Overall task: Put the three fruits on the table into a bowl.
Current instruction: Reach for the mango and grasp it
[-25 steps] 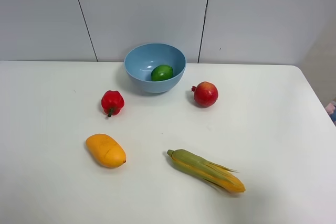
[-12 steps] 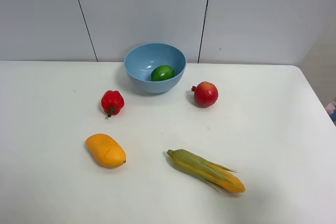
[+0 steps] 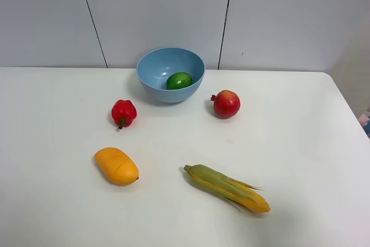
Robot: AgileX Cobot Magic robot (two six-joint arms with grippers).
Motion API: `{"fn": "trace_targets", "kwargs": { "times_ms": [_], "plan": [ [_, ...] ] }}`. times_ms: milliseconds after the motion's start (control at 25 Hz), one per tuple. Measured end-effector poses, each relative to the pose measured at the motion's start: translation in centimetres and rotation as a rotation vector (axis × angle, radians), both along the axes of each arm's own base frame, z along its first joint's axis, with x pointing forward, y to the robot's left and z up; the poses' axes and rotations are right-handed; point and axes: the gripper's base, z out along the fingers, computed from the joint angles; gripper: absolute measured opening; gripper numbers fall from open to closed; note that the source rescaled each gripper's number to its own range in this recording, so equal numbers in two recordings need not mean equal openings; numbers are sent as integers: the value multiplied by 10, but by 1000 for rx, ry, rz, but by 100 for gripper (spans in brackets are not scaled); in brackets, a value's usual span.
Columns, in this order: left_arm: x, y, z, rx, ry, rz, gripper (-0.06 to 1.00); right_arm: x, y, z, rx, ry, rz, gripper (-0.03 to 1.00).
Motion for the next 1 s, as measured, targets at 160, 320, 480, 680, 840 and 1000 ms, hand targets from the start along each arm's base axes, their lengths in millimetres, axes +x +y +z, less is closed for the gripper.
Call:
{"fn": "trace_targets", "kwargs": {
  "times_ms": [160, 320, 480, 680, 840, 1000],
  "plan": [
    [0, 0, 0, 0, 0, 0, 100, 0, 0, 0, 0, 0, 0, 39],
    [6, 1, 7, 5, 9, 5, 100, 0, 0, 0, 0, 0, 0, 39],
    [35, 1, 38, -13, -61, 3, 100, 0, 0, 0, 0, 0, 0, 39],
    [100, -4, 45, -143, 25, -16, 100, 0, 0, 0, 0, 0, 0, 39],
    [144, -9, 22, -232, 214, -35, 100, 0, 0, 0, 0, 0, 0, 39],
    [176, -12, -3, -267, 365, -51, 100, 0, 0, 0, 0, 0, 0, 39]
  ]
}}
